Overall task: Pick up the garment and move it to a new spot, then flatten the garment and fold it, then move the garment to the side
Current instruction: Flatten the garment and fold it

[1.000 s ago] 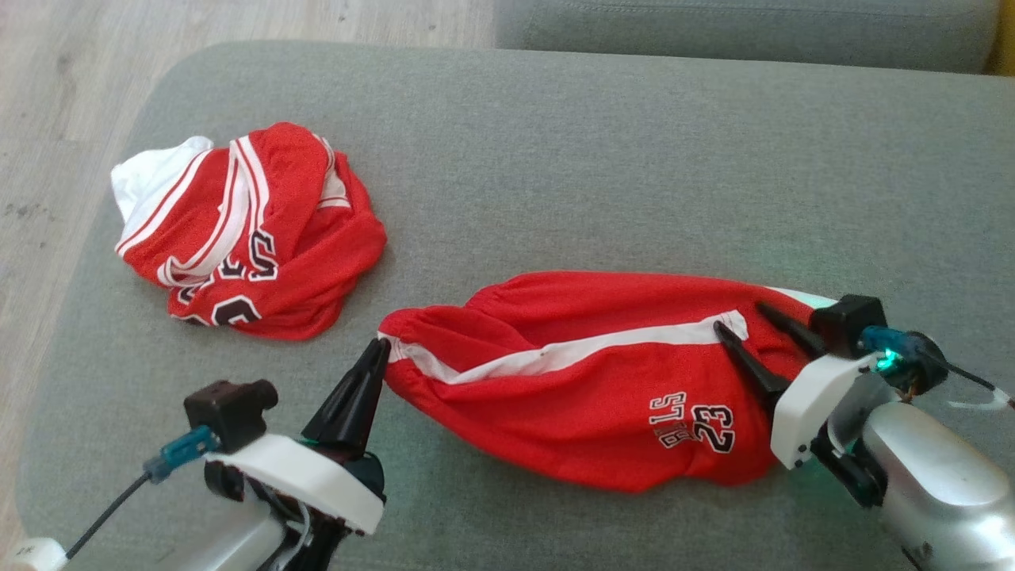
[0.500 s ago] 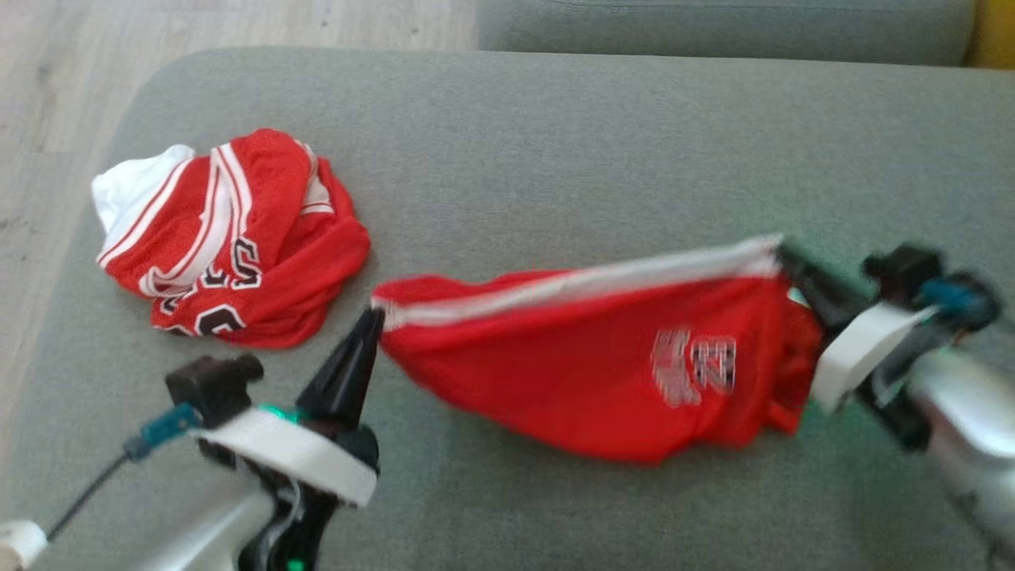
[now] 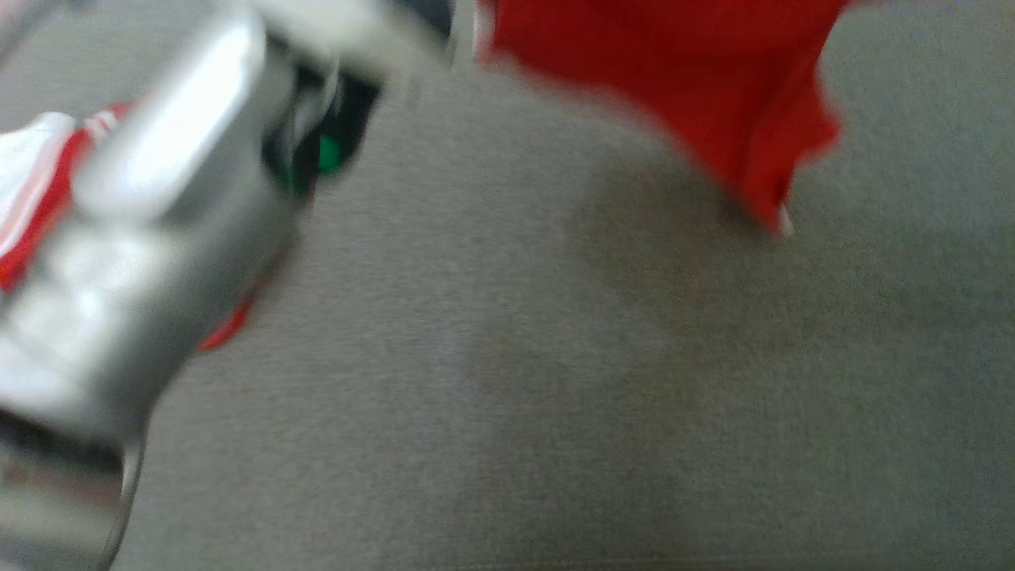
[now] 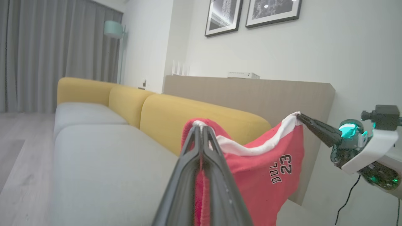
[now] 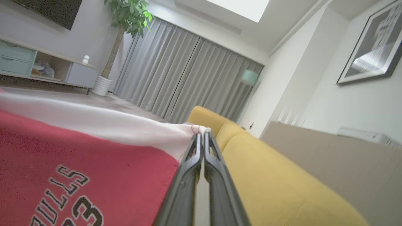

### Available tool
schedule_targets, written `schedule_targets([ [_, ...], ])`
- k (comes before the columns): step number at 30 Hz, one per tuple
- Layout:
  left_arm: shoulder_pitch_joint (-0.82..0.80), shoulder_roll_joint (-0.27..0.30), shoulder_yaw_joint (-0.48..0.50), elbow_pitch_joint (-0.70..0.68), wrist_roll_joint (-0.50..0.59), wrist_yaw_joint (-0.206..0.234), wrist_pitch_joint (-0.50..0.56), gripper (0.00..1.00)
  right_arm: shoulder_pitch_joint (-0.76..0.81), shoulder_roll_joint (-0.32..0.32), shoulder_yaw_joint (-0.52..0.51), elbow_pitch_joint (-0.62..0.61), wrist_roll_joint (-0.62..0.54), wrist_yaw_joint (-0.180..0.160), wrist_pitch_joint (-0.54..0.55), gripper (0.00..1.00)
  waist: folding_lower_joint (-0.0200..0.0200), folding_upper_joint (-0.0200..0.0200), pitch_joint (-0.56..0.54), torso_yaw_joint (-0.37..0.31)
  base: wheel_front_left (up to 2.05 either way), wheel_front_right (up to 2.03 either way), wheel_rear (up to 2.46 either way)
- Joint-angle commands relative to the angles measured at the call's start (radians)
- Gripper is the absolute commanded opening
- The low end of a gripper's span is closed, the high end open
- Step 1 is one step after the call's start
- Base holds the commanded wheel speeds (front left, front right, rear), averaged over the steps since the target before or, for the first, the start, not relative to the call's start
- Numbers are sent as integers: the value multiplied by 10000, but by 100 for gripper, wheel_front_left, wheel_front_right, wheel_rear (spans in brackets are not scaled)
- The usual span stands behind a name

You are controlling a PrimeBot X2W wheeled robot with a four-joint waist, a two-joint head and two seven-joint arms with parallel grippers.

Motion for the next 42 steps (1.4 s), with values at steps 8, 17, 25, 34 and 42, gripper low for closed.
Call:
schedule_targets([
  [8,-2765,-471,281,2185,923,-484,-1069,0,-1422,-14,-1141,-1109,-1109,-7,-101,0,-3,0,1147,-1058,0,0,0],
  [17,1179,330,-857,1425,1063,-536,-1517,0,3140,500,-2469,-2297,-1411,-7,-105,0,-3,0,761,-515,0,0,0],
  [25,6030,776,-756,-906,2014,153,-1540,0,9998,2856,-5314,-5591,-1715,-7,32,0,-3,0,-334,-432,0,0,0],
  [34,8510,1886,-783,-3997,1578,1391,-1179,0,13220,3827,-6084,-9000,-1690,-7,1432,0,-3,0,-883,-414,0,0,0],
  [42,6512,510,-61,-3088,608,1318,-373,0,10352,2829,-4956,-7095,-1426,-7,2508,0,-3,0,-107,-165,0,0,0],
])
